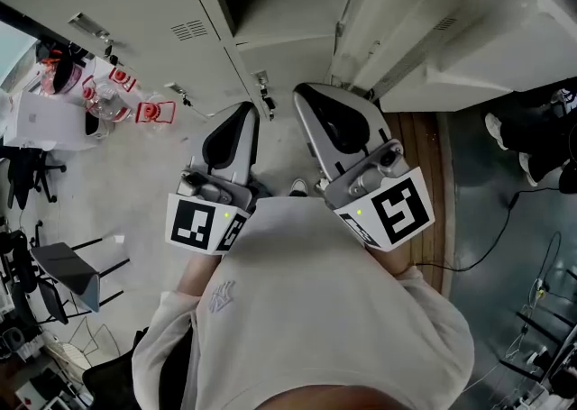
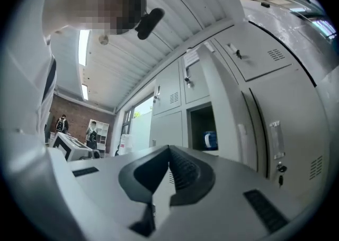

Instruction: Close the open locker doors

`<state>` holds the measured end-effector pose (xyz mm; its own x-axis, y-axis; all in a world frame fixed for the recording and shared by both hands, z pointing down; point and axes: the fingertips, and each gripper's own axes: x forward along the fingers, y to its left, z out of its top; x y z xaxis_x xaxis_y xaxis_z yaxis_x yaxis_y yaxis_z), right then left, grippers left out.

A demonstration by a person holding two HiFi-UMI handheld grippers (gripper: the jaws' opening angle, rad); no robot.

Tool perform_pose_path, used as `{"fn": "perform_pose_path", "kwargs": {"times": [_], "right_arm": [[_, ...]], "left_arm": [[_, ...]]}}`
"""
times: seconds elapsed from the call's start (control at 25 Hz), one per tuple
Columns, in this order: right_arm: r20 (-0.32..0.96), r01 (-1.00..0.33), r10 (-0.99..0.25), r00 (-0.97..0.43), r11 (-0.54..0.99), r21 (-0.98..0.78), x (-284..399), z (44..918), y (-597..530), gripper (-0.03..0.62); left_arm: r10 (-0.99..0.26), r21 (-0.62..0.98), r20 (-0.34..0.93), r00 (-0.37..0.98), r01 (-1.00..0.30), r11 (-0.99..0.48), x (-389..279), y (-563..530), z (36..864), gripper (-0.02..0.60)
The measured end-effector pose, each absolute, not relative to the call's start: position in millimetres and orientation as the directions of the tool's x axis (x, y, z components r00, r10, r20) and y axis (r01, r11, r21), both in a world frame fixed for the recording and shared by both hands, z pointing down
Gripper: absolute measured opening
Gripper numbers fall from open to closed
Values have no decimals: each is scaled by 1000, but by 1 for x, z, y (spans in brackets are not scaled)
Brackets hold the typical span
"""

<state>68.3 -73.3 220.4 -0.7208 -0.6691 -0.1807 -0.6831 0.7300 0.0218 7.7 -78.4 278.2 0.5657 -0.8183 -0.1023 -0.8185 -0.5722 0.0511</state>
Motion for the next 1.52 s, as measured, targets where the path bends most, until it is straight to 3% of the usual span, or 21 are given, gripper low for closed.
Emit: {"fn": "perform_pose_path", "kwargs": {"times": [0.28,0.68,1.2,1.32,1.52], "right_arm": [[-224,-656,-631,-743,753,51,114,221,-42,11],[-194,-751,-727,-659,651,111,183,224,-68,11],[-153,-616,-610,-778,788,-8,172,244,-94,16],[-154,-591,-586,-795,807,-19,167,244,-95,66],[-158,-557,-553,-818,830,-27,159,244,-98,68]], "left_arm": [[-810,20,-113,575,-814,-580,40,-61,274,2],[-805,0,-133,578,-812,-583,50,-58,265,2],[-820,6,-115,561,-825,-565,49,-63,270,2],[-825,5,-114,554,-830,-558,47,-64,271,2],[-831,10,-105,546,-835,-550,44,-67,274,2]]}}
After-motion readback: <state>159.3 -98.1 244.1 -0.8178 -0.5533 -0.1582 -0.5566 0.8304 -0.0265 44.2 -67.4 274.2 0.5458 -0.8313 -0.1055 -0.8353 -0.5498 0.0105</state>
